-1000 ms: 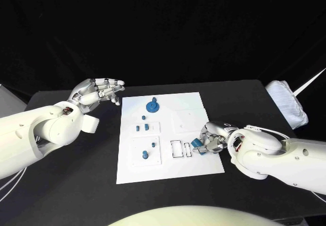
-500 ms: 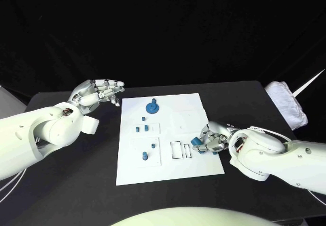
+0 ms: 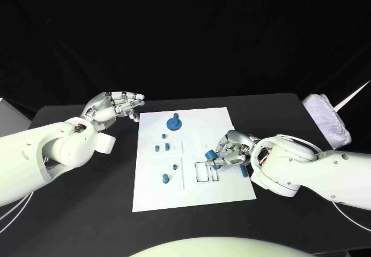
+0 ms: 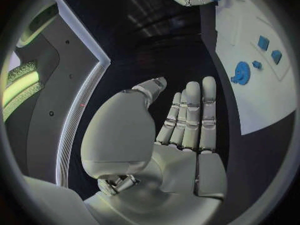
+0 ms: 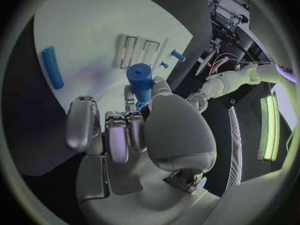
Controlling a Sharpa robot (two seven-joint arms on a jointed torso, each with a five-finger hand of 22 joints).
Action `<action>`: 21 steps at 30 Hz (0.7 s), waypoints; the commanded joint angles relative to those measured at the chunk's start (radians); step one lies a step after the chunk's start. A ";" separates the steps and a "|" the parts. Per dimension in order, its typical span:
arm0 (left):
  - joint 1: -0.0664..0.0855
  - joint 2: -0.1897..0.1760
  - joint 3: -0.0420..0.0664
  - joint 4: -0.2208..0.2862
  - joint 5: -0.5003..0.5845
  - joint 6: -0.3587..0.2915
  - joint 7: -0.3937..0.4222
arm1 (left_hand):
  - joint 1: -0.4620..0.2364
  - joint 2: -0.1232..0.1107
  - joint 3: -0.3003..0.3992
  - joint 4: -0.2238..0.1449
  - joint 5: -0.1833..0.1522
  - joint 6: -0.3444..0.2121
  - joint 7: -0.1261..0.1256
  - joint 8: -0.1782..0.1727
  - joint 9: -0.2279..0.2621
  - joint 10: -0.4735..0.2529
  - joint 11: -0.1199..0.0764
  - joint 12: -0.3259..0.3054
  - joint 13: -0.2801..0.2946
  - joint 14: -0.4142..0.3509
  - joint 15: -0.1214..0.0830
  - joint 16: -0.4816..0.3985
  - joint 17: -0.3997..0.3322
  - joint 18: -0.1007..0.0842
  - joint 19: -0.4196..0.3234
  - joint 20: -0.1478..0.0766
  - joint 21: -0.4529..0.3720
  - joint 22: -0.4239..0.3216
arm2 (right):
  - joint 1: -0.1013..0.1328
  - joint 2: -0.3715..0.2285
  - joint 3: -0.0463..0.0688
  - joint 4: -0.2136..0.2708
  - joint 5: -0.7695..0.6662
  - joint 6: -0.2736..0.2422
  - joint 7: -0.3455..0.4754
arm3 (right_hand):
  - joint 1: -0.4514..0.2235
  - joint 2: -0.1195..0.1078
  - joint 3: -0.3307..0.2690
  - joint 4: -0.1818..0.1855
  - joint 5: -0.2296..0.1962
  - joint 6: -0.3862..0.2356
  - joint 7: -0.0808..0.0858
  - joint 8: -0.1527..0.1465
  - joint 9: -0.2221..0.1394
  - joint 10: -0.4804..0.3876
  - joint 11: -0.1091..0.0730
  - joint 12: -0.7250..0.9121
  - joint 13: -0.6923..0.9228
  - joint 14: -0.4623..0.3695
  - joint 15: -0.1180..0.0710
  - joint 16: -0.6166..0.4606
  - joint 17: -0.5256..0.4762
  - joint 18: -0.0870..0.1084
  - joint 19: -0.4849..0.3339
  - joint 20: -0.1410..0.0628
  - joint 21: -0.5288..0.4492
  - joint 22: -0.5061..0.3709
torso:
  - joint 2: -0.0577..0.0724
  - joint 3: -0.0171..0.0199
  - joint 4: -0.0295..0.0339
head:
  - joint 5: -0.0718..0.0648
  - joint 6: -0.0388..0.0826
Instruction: Assemble the parts on the task board
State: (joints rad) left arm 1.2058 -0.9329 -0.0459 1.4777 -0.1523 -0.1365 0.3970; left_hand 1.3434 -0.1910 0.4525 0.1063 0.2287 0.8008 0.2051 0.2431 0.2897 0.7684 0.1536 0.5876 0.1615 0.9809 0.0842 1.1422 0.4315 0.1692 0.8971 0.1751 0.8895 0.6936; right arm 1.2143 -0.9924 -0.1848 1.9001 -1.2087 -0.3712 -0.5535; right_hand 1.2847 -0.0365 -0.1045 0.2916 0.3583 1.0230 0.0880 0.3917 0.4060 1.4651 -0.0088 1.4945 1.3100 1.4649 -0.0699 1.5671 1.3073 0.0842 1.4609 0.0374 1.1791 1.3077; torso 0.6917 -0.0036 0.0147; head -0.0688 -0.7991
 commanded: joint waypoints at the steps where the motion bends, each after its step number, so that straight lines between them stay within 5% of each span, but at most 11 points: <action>1: 0.000 0.004 0.001 0.001 -0.002 0.011 0.006 | 0.001 0.006 -0.002 0.002 -0.002 -0.004 0.011 0.006 0.001 -0.005 0.002 0.003 -0.001 -0.007 -0.002 -0.002 -0.002 0.014 0.005 0.002 -0.006 -0.001 | -0.011 0.019 -0.001 -0.011 0.056 0.092 0.015 | -0.001 0.023 0.005 0.001 -0.006 0.035 -0.029 0.012 0.007 0.063 -0.006 0.001 0.195 0.106 -0.005 0.004 0.263 -0.009 0.001 -0.005 -0.005 0.028 | 0.001 0.0001 0.0013 | 0.003 -0.003; 6: 0.000 0.007 0.001 0.001 -0.002 0.013 0.004 | 0.001 0.006 -0.002 0.002 -0.002 -0.004 0.011 0.006 0.001 -0.005 0.002 0.003 -0.001 -0.007 -0.002 -0.002 -0.002 0.014 0.005 0.002 -0.006 -0.001 | -0.025 0.048 -0.001 -0.024 0.046 0.113 0.004 | -0.017 0.028 0.001 0.001 -0.026 0.039 -0.029 0.013 0.006 0.067 -0.006 0.005 0.200 0.106 -0.006 0.004 0.263 -0.012 0.005 -0.005 0.008 0.038 | 0.001 0.0013 -0.0025 | 0.009 -0.004; 21: 0.000 0.004 0.001 0.003 -0.002 0.010 0.006 | 0.001 0.007 -0.003 0.002 -0.002 -0.004 0.011 0.007 0.001 -0.005 0.002 0.003 -0.001 -0.007 -0.001 -0.002 -0.002 0.014 0.005 0.002 -0.006 -0.001 | -0.038 0.082 -0.001 -0.037 -0.044 0.077 -0.020 | -0.069 0.037 -0.020 0.002 -0.061 0.049 -0.032 0.018 0.007 0.074 -0.008 0.016 0.211 0.106 -0.007 0.004 0.263 -0.014 0.009 -0.006 0.019 0.048 | 0.002 0.0004 -0.0005 | 0.009 -0.010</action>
State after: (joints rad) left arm 1.2058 -0.9288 -0.0459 1.4778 -0.1524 -0.1363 0.3956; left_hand 1.3434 -0.1910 0.4526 0.1063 0.2287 0.8008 0.2051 0.2432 0.2897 0.7684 0.1537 0.5875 0.1617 0.9809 0.0841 1.1422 0.4307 0.1693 0.8970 0.1752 0.8895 0.6937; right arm 1.1777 -0.9132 -0.1858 1.8628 -1.2092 -0.2934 -0.5668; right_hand 1.2194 0.0037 -0.1199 0.2927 0.3017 1.0286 0.0934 0.3994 0.4088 1.4651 -0.0085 1.5063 1.3100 1.4649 -0.0698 1.5671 1.3080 0.0842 1.4645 0.0339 1.1946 1.3075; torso 0.6930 -0.0029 0.0133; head -0.0616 -0.8076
